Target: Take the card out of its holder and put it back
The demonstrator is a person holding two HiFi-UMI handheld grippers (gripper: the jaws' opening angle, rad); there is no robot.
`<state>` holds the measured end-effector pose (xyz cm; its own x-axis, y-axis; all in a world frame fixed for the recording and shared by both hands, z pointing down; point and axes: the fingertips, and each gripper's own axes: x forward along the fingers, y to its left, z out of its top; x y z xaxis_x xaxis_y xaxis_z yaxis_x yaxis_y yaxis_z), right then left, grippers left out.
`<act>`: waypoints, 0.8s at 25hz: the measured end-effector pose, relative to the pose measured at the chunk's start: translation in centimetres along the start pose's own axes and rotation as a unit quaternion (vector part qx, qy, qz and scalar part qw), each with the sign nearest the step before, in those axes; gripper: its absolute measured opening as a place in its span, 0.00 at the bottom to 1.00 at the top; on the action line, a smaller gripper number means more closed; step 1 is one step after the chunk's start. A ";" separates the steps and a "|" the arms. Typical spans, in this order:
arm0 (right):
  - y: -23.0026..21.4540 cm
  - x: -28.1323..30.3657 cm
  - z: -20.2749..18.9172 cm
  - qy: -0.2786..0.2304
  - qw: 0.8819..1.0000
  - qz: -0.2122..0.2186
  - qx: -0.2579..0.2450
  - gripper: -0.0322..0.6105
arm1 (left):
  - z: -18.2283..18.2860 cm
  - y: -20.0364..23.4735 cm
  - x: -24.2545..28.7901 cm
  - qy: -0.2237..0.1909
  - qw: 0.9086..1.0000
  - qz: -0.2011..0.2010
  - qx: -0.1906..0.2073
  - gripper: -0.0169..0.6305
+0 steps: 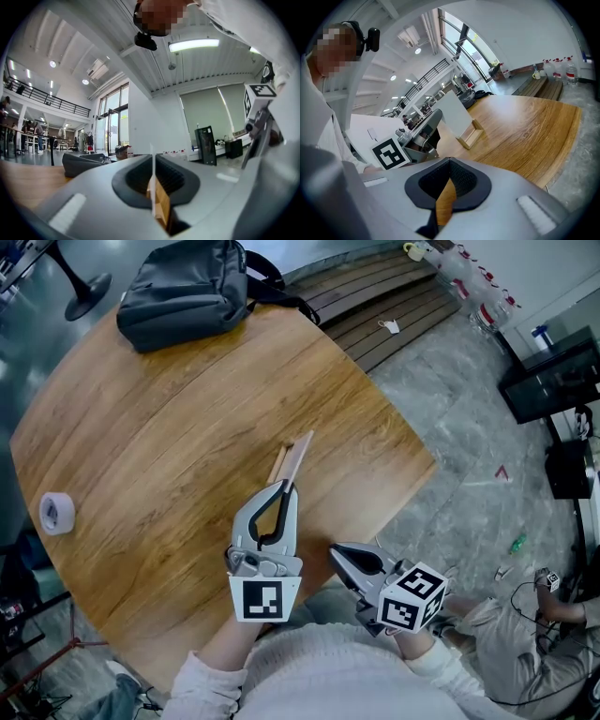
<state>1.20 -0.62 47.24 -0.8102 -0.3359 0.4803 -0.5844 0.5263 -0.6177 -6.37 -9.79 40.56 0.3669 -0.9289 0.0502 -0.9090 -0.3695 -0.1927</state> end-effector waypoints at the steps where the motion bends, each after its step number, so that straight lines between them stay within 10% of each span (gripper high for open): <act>1: 0.0 0.0 0.0 -0.001 1.000 -0.001 0.001 0.05 | -0.1 0.0 0.0 0.001 1.000 0.001 -0.004 0.06; 20: -0.1 -0.6 -0.2 -0.010 1.000 -0.005 0.008 0.05 | -3.2 -0.1 1.2 0.036 0.998 0.000 -0.048 0.06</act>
<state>1.76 -0.28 47.15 -0.8045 -0.3570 0.4747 -0.5936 0.5097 -0.6227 -6.45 -10.91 43.77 0.3540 -0.9272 0.1220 -0.9253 -0.3662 -0.0984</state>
